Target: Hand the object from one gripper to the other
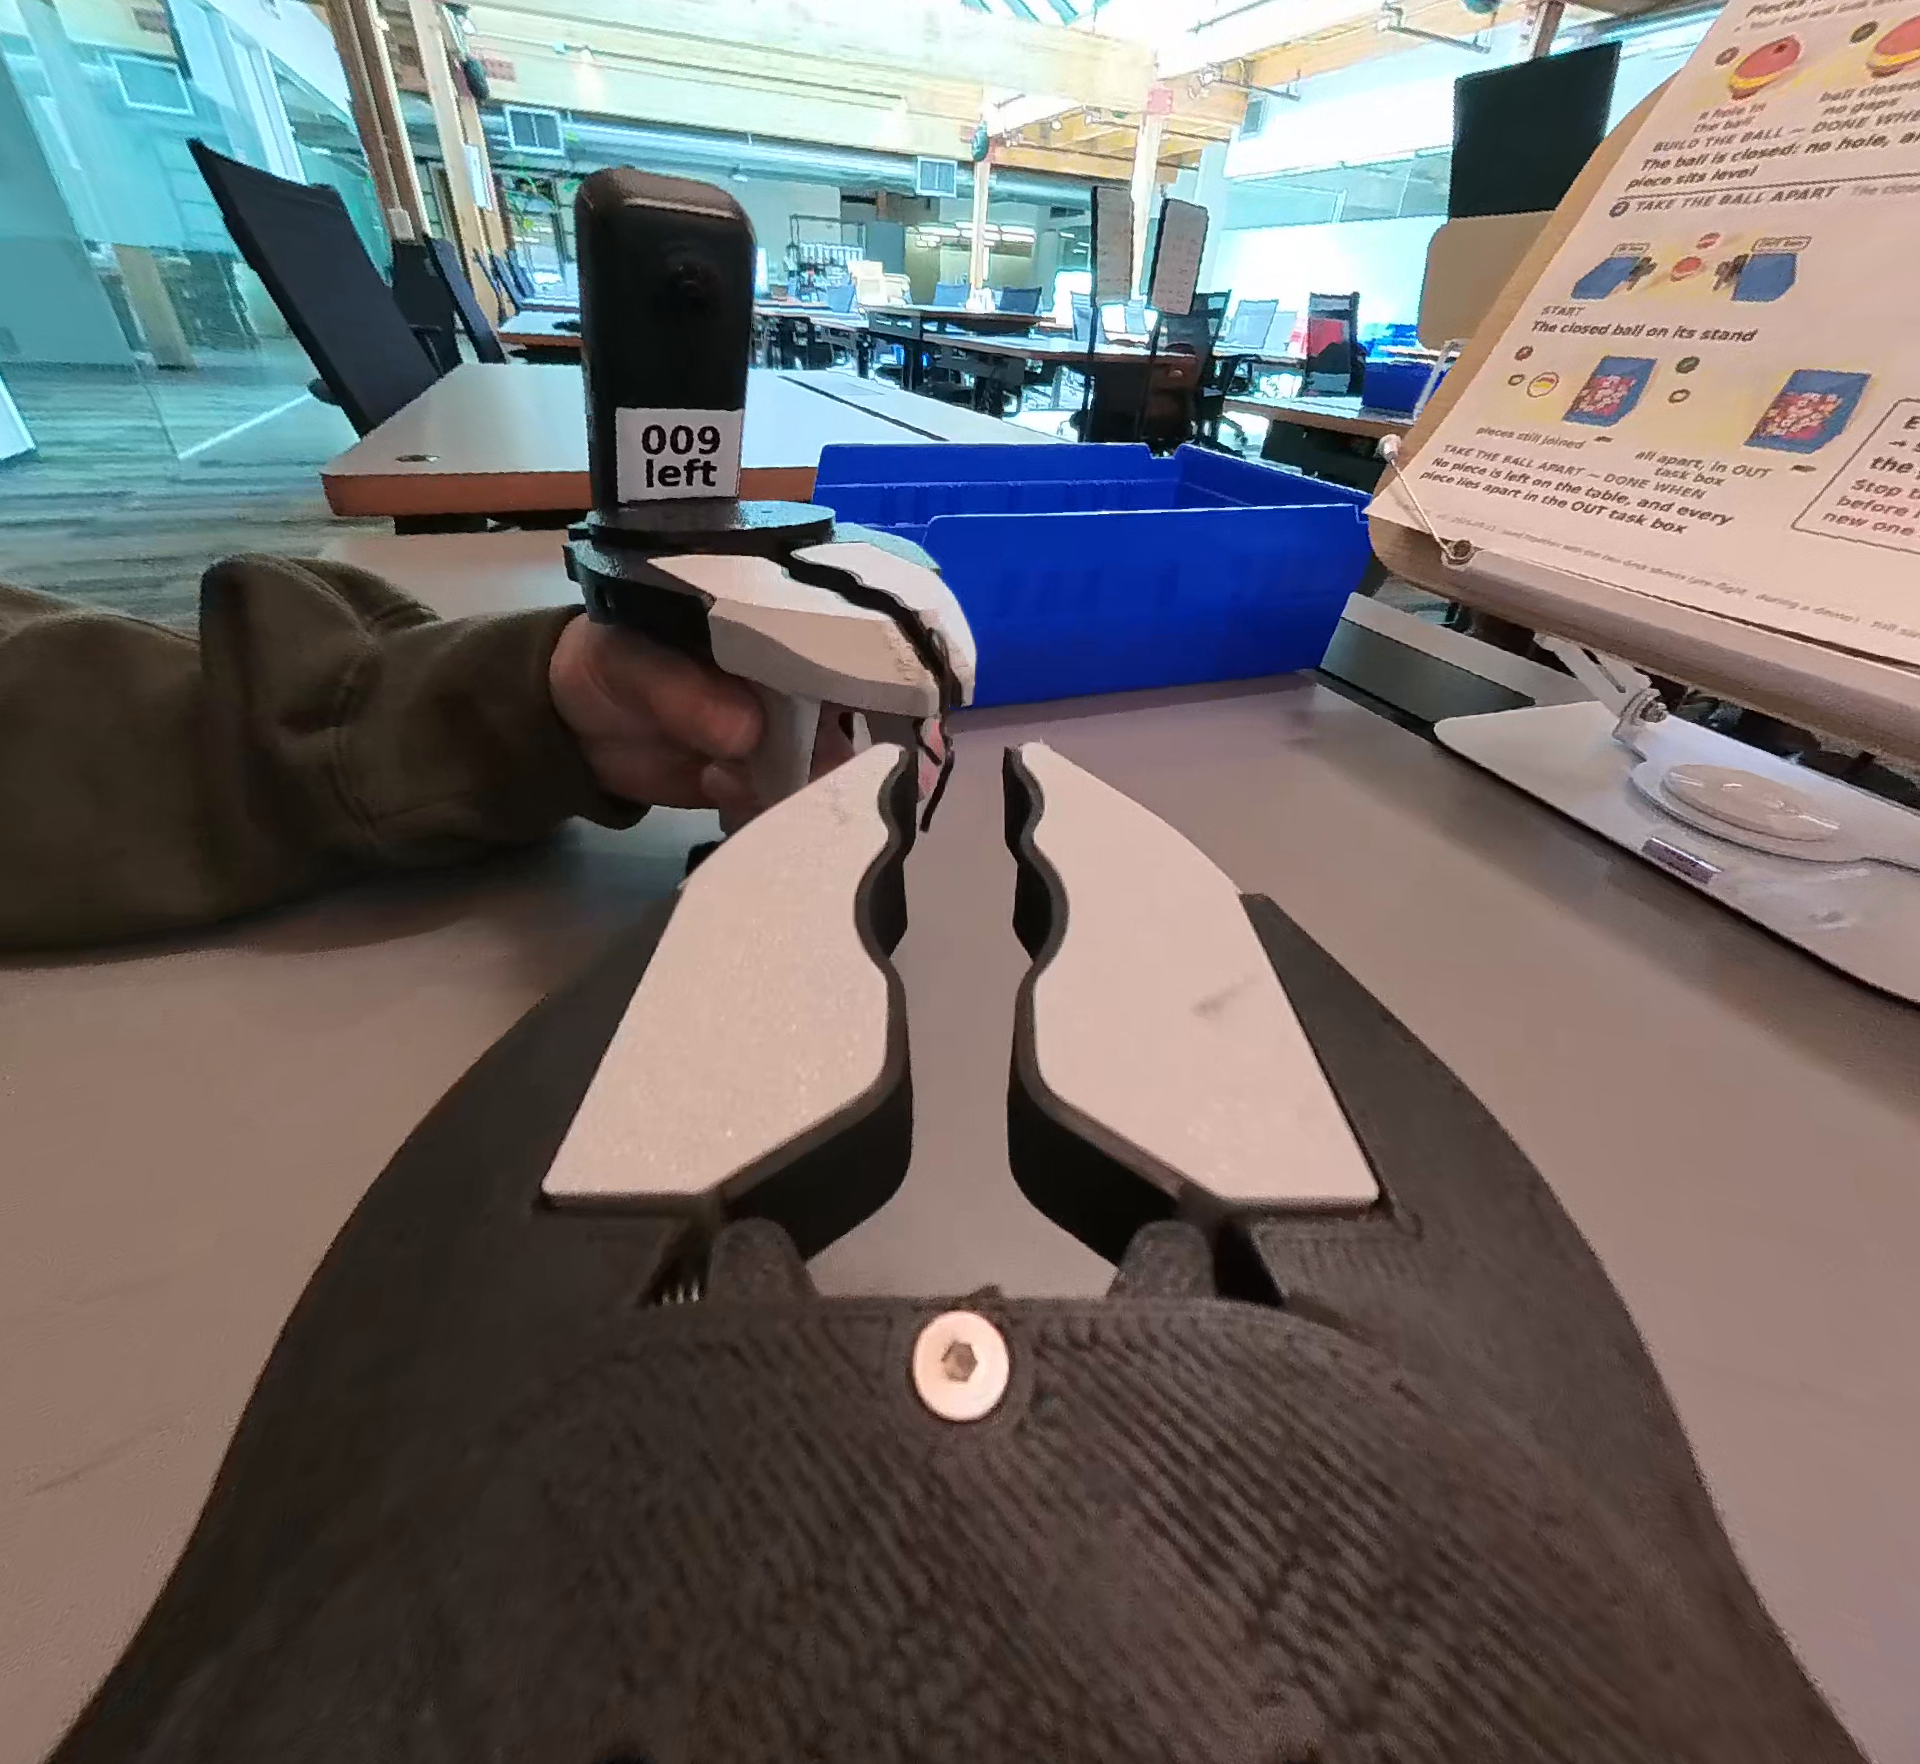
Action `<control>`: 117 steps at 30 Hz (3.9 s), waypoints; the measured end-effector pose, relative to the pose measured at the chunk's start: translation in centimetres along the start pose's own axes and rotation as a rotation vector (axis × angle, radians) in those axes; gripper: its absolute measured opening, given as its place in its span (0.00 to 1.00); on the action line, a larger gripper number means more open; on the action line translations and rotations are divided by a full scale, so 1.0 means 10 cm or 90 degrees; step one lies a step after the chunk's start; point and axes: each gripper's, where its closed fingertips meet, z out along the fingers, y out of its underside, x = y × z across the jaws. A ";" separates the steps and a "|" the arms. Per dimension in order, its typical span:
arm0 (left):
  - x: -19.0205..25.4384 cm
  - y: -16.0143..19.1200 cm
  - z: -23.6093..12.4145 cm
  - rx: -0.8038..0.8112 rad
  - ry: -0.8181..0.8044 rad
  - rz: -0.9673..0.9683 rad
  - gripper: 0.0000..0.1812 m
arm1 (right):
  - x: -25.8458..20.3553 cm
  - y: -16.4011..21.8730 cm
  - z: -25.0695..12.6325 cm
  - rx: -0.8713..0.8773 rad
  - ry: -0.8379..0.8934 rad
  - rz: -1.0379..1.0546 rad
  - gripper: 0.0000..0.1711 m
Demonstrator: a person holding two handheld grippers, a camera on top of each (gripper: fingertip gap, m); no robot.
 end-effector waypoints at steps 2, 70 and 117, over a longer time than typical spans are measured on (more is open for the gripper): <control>0.01 -0.01 0.00 0.003 0.001 0.006 0.00 | 0.00 -0.01 -0.01 0.005 -0.005 0.006 0.03; -1.96 0.06 -2.80 -0.492 -0.711 -0.418 0.35 | 0.79 0.33 -0.45 -0.177 0.293 -0.171 0.24; -2.31 -0.54 -2.39 -0.409 -0.633 -0.279 0.17 | 0.67 0.22 -0.42 -0.115 0.233 -0.039 0.27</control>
